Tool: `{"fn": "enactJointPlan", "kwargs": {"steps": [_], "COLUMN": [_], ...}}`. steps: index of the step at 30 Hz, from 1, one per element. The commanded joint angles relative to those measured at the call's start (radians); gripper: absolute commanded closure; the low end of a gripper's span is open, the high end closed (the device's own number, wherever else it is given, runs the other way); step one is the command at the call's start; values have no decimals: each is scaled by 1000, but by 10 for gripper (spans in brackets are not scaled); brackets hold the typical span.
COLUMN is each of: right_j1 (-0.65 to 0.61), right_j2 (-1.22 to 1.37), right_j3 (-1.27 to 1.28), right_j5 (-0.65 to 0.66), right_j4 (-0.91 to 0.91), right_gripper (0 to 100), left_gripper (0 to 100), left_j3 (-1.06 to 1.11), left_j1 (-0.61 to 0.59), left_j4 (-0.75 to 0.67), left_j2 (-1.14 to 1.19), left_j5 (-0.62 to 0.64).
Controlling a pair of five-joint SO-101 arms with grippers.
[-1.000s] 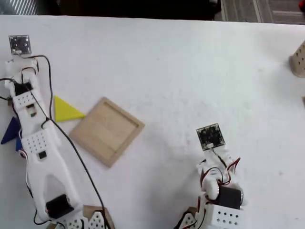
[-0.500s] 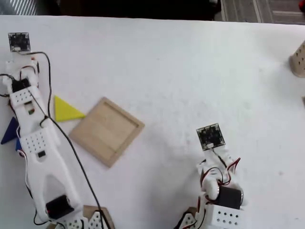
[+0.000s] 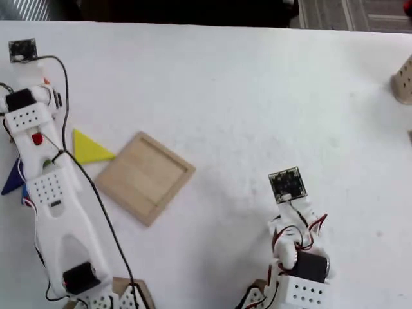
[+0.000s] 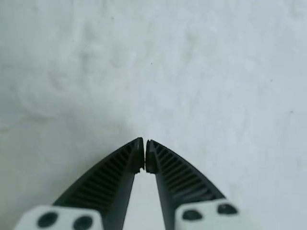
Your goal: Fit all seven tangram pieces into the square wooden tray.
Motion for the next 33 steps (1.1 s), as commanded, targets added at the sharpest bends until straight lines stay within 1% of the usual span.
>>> {"fn": "enactJointPlan", "kwargs": {"steps": [1, 3, 7, 9, 11, 15, 18, 22, 25, 27, 30, 33], "right_j1": [10, 10, 10, 10, 10, 10, 10, 12, 12, 12, 12, 12], "right_j2": [-8, -8, -8, -8, -8, -8, -8, -8, -8, -8, -8, -8], "right_j3": [-8, -8, -8, -8, -8, -8, -8, -8, -8, -8, -8, -8], "right_j5": [15, 15, 15, 15, 15, 15, 15, 15, 15, 15, 15, 15], "right_j4": [5, 5, 5, 5, 5, 5, 5, 5, 5, 5, 5, 5], "right_gripper": [981, 981, 981, 981, 981, 981, 981, 981, 981, 981, 981, 981], "left_gripper": [846, 846, 846, 846, 845, 845, 845, 846, 846, 846, 846, 846], "left_j3": [-25, -25, -18, -18, -18, -18, -18, -18, -17, 18, 123, 195], "left_j1": [-15, -19, -42, -45, -45, -44, -42, -41, -28, -18, -7, -7], "left_j4": [-3, -64, -255, -319, -371, -508, -698, -982, -1132, -1149, -1134, -988], "left_j2": [-153, -166, -143, -113, -77, 24, 128, 275, 367, 383, 329, 265], "left_j5": [23, 26, 114, 115, 103, 3, -26, -25, -25, -26, -31, -94]}}
